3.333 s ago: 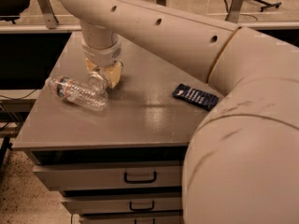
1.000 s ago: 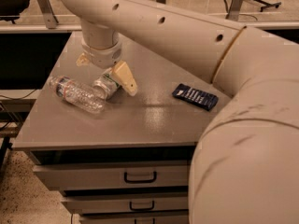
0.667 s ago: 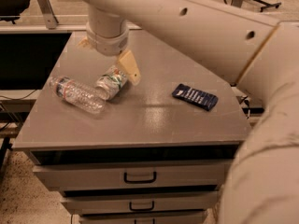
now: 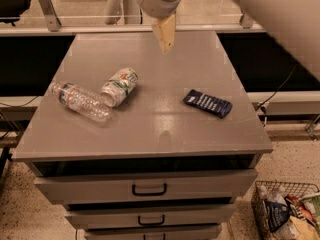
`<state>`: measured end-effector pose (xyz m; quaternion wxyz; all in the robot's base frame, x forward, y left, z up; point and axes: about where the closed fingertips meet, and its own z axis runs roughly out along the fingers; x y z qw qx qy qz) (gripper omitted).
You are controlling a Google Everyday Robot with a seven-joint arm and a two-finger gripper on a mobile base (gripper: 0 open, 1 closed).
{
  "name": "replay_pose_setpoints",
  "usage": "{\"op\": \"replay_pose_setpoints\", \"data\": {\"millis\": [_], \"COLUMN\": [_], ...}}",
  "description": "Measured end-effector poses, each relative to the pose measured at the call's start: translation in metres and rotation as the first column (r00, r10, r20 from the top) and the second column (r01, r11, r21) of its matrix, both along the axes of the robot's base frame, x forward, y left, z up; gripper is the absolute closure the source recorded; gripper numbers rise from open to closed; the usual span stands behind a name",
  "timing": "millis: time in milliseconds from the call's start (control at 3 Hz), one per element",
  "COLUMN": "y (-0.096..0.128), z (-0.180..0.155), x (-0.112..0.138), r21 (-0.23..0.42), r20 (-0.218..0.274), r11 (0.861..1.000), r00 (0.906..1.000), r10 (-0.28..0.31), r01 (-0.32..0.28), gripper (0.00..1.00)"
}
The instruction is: Move 7up can near water bottle
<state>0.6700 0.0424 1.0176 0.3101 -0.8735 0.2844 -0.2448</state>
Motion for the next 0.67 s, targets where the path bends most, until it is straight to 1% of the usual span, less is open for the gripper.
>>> {"op": "replay_pose_setpoints", "data": {"millis": [333, 667], "y": [-0.0464, -0.0519], "z": [0.0274, 0.0326], "x": [0.0258, 0.0260], "r21": [0.150, 0.186], "r20": [0.065, 0.064], "r11": [0.988, 0.982], "r00": [0.9965, 0.9962], "r10": [-0.052, -0.059], "r01": [0.041, 0.047], "gripper": [0.00, 0.00]}}
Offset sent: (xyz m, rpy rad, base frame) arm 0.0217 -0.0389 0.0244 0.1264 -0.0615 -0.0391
